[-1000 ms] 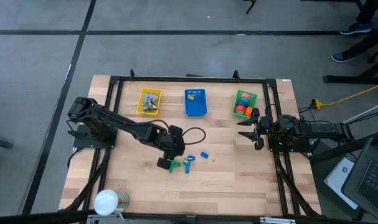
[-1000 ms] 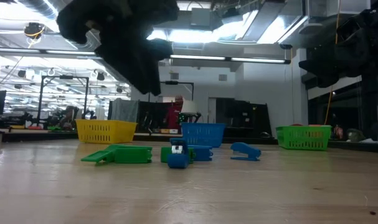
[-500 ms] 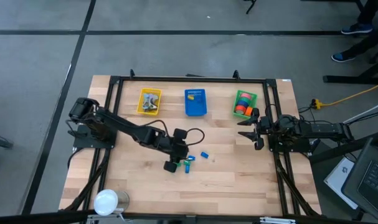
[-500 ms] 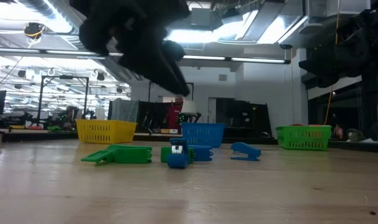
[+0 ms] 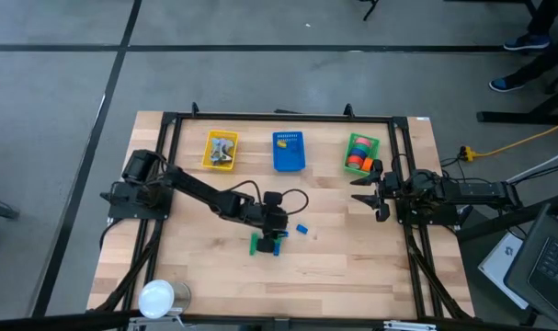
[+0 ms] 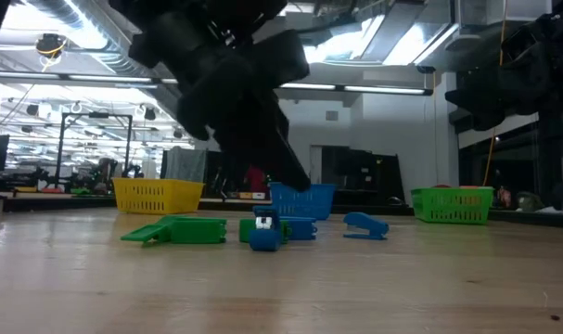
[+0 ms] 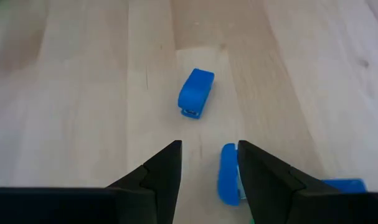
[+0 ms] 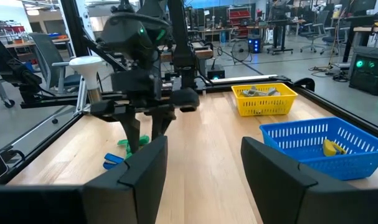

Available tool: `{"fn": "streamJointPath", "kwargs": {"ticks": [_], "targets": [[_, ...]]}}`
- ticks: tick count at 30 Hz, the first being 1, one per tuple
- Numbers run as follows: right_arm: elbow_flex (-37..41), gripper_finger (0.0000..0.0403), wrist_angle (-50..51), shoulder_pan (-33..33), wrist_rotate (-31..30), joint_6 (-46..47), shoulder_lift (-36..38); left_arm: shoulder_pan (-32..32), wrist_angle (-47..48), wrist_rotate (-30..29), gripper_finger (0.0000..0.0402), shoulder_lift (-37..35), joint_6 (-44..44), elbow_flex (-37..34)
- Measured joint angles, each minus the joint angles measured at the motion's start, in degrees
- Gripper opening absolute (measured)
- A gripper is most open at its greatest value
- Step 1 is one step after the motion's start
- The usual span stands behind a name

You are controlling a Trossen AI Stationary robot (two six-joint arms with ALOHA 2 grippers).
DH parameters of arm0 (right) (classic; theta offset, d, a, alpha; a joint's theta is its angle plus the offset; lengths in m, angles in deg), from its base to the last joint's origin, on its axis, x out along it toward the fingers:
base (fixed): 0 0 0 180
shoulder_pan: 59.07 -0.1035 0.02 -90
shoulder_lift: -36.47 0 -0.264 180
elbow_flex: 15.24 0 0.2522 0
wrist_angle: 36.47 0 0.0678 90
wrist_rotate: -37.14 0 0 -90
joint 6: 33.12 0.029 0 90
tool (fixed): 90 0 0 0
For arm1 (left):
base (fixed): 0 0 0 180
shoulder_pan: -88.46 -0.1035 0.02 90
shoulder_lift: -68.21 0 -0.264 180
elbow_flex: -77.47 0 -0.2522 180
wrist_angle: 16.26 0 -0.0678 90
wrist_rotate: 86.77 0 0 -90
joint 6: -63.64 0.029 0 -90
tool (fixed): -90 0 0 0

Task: Pick and place Stapler, Stapler remover, tape
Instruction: Put the blue stapler into the blue basket

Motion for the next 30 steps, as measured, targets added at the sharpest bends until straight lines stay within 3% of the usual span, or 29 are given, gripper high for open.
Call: {"fn": "streamJointPath", "kwargs": {"ticks": [12, 19, 30], "targets": [[0.0, 0.0210, 0.0, 0.0, 0.0, 0.0, 0.0, -0.6, -0.9, 4.5, 0.0153, 0.2, -5.6, 0.0], [0.0, 0.0210, 0.0, 0.0, 0.0, 0.0, 0.0, -0.6, -1.1, 4.5, 0.0153, 0.4, -6.6, 0.0], [0.0, 0.0210, 0.0, 0.0, 0.0, 0.0, 0.0, 0.4, -2.7, 0.9, 0.0153, 8.2, -7.1, 2.4]]}}
